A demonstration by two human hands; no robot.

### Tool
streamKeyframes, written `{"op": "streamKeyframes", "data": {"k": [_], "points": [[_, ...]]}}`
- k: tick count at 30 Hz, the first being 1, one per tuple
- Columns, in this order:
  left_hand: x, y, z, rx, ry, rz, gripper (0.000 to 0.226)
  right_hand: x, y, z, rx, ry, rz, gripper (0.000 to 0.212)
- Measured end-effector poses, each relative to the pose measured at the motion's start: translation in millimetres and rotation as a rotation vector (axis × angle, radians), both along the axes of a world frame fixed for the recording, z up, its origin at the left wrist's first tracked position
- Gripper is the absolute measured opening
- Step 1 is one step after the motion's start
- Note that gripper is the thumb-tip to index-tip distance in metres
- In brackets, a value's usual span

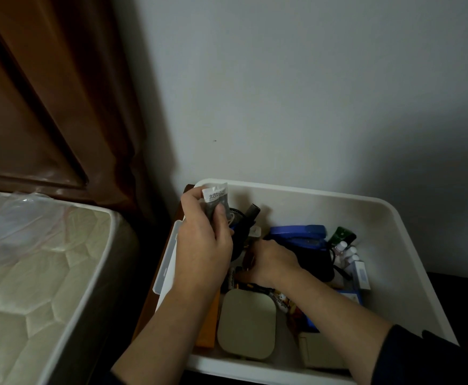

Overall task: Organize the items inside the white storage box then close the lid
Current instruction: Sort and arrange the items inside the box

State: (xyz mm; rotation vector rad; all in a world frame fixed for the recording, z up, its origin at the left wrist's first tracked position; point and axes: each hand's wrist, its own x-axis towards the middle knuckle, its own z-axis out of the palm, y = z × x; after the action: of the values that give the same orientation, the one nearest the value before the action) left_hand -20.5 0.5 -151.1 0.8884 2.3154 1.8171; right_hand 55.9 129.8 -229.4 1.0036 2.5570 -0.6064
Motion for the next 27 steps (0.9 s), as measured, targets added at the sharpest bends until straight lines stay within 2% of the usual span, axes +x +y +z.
{"op": "streamKeyframes", "data": {"k": [4,7,11,16,20,24,27], "points": [[0,1,-1,0.015,-0.003,0.001,0.028,-2,-6,-3,-0.050,0.004,-0.108,0.032],[-1,1,-2,0.017,-0.019,-0.007,0.026,-5,-13,-7,-0.059,0.018,-0.142,0.033],[-1,1,-2,0.018,-0.019,-0.009,0.027,-7,-16,-10,-0.180,0.024,-0.189,0.029],[0,0,-1,0.019,-0.033,-0.009,0.026,-5,-11,-13,-0.333,0.131,-0.283,0.024],[0,0,-1,0.032,-0.047,-0.011,0.026,-5,-12,-16,-0.361,0.187,-0.318,0.018],[0,0,0,0.052,-0.048,0.000,0.027,0,-6,-8,-0.474,0.307,-0.388,0.023],[0,0,1,0.086,-0.049,0.005,0.026,6,10,5,-0.402,0.345,-0.416,0.019]]}}
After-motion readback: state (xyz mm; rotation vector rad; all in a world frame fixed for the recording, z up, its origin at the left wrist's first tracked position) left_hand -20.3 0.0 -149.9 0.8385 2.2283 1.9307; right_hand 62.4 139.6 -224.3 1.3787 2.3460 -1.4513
